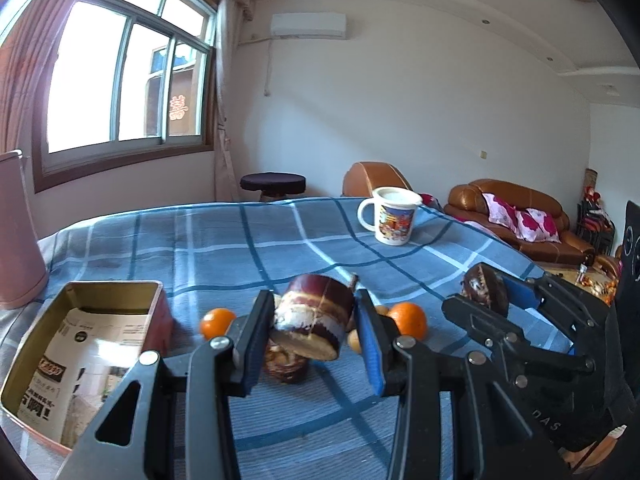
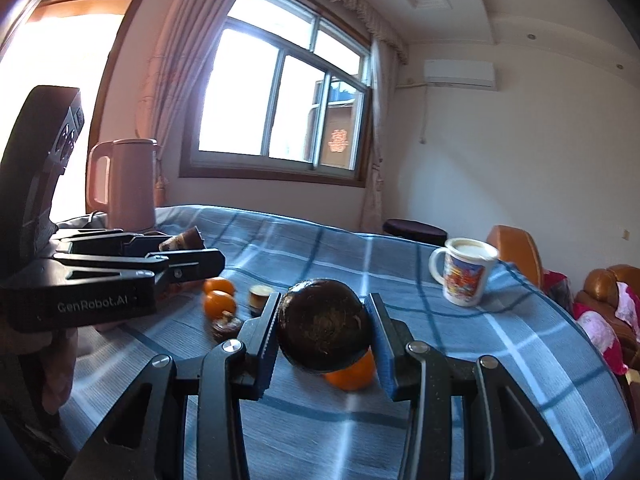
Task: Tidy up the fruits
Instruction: 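Lower both held items over the paper inside the tin box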
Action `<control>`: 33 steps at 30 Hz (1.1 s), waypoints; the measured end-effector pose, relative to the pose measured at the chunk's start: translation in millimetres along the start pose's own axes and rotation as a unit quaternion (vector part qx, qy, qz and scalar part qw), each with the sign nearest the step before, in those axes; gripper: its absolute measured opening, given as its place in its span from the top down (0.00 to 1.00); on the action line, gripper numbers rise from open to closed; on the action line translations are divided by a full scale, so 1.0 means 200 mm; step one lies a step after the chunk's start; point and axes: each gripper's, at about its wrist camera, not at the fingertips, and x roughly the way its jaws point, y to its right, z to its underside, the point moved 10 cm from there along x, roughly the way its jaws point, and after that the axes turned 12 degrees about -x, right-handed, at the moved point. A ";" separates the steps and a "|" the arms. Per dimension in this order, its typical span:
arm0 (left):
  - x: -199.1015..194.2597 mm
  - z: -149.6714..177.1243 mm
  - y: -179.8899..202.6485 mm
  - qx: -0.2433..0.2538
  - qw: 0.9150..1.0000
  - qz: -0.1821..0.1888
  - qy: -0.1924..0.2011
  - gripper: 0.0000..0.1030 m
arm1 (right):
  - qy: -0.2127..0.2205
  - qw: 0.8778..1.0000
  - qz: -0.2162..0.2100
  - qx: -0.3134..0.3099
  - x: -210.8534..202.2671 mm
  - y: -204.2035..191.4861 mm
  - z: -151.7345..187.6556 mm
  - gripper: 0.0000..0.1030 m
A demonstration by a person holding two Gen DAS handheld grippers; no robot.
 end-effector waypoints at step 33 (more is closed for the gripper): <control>-0.12 -0.09 -0.78 -0.084 0.989 -0.122 0.002 0.59 | -0.024 0.987 -0.153 -0.038 0.47 -0.59 -0.41 0.58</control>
